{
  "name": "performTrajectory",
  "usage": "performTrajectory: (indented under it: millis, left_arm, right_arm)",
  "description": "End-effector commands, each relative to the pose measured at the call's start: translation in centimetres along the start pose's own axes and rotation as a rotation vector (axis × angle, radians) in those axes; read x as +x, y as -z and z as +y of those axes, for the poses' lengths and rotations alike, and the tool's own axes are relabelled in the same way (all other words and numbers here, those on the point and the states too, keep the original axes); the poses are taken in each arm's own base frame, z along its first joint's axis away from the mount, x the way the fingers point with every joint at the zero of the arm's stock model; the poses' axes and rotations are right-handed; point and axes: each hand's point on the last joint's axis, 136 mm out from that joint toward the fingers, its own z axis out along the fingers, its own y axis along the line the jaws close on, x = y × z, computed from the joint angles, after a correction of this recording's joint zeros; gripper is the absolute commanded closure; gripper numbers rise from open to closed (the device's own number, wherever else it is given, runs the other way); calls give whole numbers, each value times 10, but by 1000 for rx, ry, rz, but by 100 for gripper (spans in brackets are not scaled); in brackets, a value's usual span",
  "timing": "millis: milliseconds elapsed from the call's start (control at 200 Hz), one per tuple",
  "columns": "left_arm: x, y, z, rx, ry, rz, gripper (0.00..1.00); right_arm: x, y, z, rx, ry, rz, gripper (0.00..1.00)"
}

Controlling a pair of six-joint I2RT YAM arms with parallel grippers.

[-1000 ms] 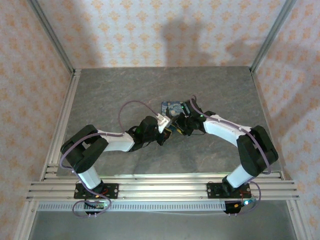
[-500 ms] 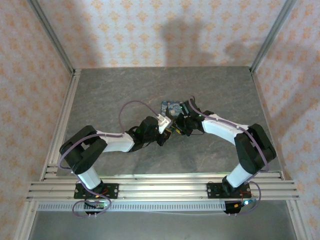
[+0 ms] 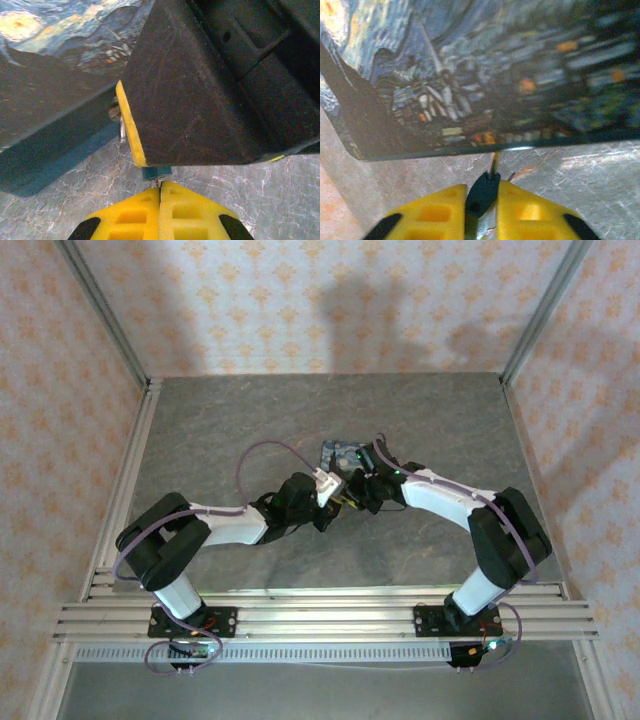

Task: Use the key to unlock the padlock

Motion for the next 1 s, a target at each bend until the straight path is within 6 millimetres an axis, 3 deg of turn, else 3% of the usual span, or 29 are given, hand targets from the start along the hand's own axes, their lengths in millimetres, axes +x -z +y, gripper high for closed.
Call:
performTrajectory:
  millis: [0, 95, 400, 480, 576, 996]
  left_arm:
    - [-24, 8, -6, 2, -38, -63, 100]
    - [-24, 9, -7, 3, -41, -63, 100]
    - [-29, 14, -7, 1, -45, -79, 100]
    - [-29, 15, -6, -5, -44, -77, 83]
    - [-29, 18, -5, -15, -41, -79, 73]
    - [-27, 34, 9, -70, 14, -106, 72]
  right_arm:
    - [-2, 4, 9, -2, 22, -12, 91]
    - [-3, 6, 9, 6, 27, -22, 100]
    - [-8, 14, 10, 23, 36, -52, 100]
    - [-10, 18, 5, 41, 37, -70, 100]
    - [-11, 22, -1, 62, 36, -86, 100]
    - [-39, 50, -20, 128, 3, -220, 100]
